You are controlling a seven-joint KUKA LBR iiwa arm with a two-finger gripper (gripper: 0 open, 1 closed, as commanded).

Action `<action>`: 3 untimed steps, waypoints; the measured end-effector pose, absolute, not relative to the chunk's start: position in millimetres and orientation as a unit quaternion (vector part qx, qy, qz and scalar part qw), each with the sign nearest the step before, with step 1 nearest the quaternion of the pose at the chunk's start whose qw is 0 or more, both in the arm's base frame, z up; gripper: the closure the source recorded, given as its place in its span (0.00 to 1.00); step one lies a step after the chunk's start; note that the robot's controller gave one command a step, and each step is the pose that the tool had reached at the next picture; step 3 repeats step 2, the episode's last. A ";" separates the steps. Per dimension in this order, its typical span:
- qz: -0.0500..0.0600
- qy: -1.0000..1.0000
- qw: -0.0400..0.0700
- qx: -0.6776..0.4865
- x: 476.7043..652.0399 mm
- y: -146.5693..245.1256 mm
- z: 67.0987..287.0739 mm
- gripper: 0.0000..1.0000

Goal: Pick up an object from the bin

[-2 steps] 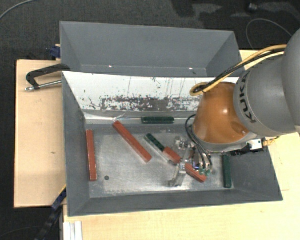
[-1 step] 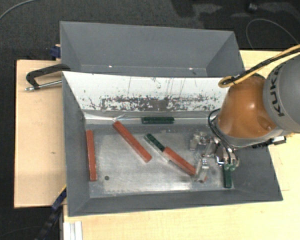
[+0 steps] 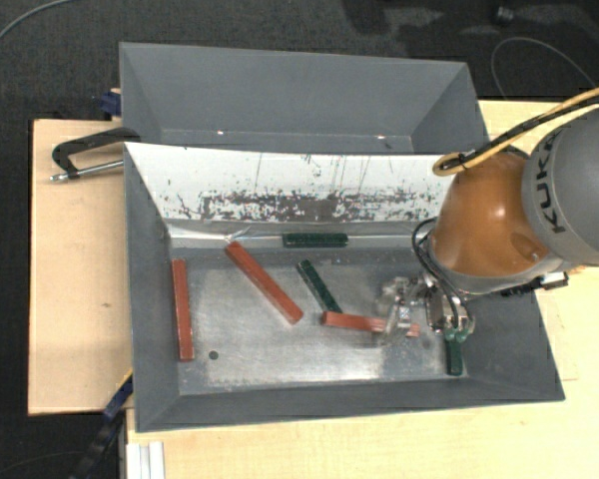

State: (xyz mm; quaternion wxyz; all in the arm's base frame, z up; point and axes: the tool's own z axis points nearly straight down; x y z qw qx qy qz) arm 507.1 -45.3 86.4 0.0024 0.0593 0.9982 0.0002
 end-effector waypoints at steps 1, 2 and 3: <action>0.002 0.999 0.007 0.037 529.7 20.0 175.9 1.00; 0.001 0.998 0.007 0.065 532.2 1.9 244.3 1.00; 0.001 0.998 0.007 0.065 532.2 1.9 244.3 1.00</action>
Offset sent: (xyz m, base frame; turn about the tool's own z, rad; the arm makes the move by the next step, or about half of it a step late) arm 0.0190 0.0603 0.0839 -0.0382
